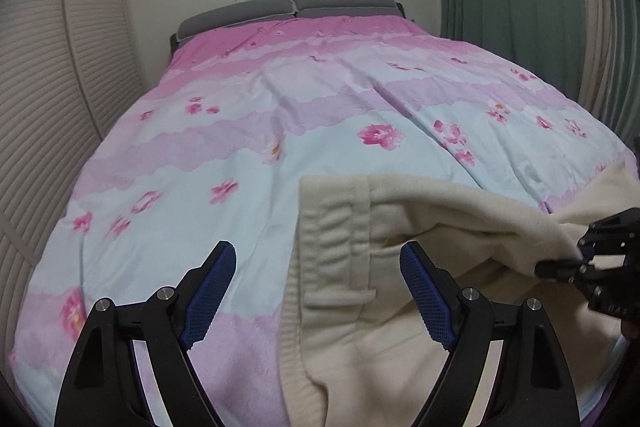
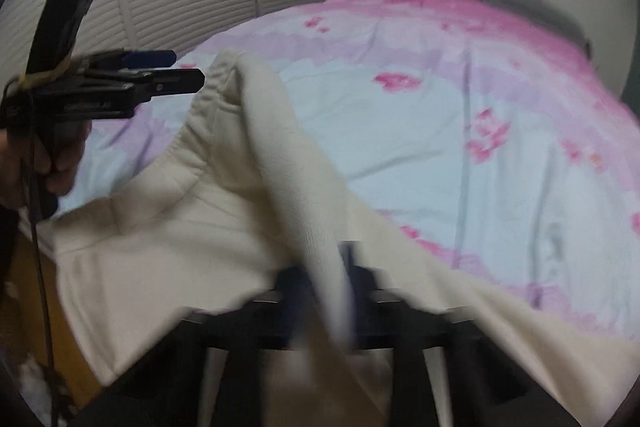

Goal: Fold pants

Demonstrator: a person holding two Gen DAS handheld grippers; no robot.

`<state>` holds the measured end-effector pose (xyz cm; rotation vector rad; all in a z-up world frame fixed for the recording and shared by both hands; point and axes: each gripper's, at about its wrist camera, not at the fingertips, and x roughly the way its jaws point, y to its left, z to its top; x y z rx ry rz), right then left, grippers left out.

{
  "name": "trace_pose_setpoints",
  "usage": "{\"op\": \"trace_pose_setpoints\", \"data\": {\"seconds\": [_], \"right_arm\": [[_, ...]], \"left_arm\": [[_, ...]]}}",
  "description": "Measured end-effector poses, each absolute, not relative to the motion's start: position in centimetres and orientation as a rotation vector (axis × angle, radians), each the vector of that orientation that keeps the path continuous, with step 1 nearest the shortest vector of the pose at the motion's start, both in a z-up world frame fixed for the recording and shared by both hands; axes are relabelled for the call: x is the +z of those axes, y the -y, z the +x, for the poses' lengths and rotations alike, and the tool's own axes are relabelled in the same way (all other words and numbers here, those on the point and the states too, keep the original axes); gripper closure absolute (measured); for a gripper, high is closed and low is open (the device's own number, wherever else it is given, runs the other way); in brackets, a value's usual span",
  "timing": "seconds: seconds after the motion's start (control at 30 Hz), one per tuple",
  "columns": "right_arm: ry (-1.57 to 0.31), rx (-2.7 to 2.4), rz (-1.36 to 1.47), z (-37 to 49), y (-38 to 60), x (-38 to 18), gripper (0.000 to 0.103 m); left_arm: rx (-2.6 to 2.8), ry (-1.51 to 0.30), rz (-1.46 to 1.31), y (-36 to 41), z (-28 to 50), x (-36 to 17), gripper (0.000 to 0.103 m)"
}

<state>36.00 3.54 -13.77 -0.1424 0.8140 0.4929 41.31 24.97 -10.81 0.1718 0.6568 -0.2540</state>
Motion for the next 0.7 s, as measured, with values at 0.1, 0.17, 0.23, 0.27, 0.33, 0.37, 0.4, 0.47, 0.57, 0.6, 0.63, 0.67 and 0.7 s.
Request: {"op": "trace_pose_setpoints", "data": {"seconds": [0.1,0.17,0.23,0.27,0.33,0.37,0.4,0.47,0.57,0.6,0.63,0.67,0.7], "right_arm": [[-0.751,0.507,-0.188,34.0,-3.7,-12.4,0.095],[-0.712,0.55,-0.205,32.0,-3.9,-11.0,0.095],[-0.671,0.595,-0.255,29.7,-4.4,-9.8,0.095],[-0.671,0.595,-0.255,29.7,-4.4,-9.8,0.095],[-0.647,0.672,-0.324,26.0,-5.4,-9.4,0.095],[-0.65,0.688,-0.346,25.0,-5.8,-9.7,0.095],[-0.655,0.706,-0.363,24.0,-6.0,-10.2,0.094],[-0.676,0.737,-0.403,22.2,-6.6,-11.7,0.094],[-0.75,0.76,-0.449,20.5,-7.6,-15.5,0.094],[-0.774,0.759,-0.461,20.4,-7.9,-17.2,0.094],[-0.788,0.749,-0.469,20.4,-8.1,-18.5,0.094],[-0.79,0.738,-0.47,20.4,-8.3,-19.2,0.094],[-0.785,0.727,-0.466,20.5,-8.5,-19.7,0.094]], "left_arm": [[-0.237,-0.64,0.151,-25.9,38.8,-9.9,0.018],[-0.22,-0.617,0.153,-26.5,36.3,-9.0,0.018],[-0.207,-0.602,0.148,-27.0,34.0,-8.2,0.018],[-0.202,-0.593,0.143,-27.2,32.7,-7.8,0.018],[-0.188,-0.579,0.133,-27.7,29.7,-7.2,0.018],[-0.183,-0.576,0.129,-27.9,28.3,-7.1,0.018],[-0.178,-0.573,0.127,-28.0,27.3,-7.0,0.018],[-0.167,-0.579,0.114,-28.2,24.9,-7.5,0.018],[-0.168,-0.604,0.109,-28.0,23.0,-9.1,0.018],[-0.166,-0.618,0.11,-27.8,22.6,-10.0,0.018],[-0.165,-0.631,0.105,-27.6,22.4,-10.7,0.018],[-0.168,-0.641,0.089,-27.5,22.3,-11.5,0.018],[-0.17,-0.642,0.074,-27.4,22.2,-12.1,0.018]]}}
